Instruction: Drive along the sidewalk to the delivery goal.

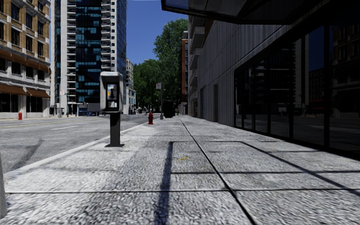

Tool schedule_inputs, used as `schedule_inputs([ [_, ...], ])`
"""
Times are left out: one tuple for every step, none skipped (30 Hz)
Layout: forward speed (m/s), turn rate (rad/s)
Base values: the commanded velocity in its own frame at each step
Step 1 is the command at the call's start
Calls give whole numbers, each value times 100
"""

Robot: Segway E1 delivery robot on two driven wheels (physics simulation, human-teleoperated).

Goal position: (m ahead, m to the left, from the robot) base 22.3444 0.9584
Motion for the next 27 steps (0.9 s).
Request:
schedule_inputs([
  [200,0],
  [200,0],
  [200,0],
  [200,0],
  [200,0],
  [200,0],
  [200,0],
  [200,0],
  [200,0],
  [200,0],
  [200,0],
  [200,0],
  [200,0],
  [200,0],
  [200,0],
  [200,0],
  [200,0],
  [200,0],
  [200,0],
  [200,0],
  [200,0],
  [200,0],
  [200,0],
  [200,0],
  [200,0],
  [200,0],
  [200,0],
])
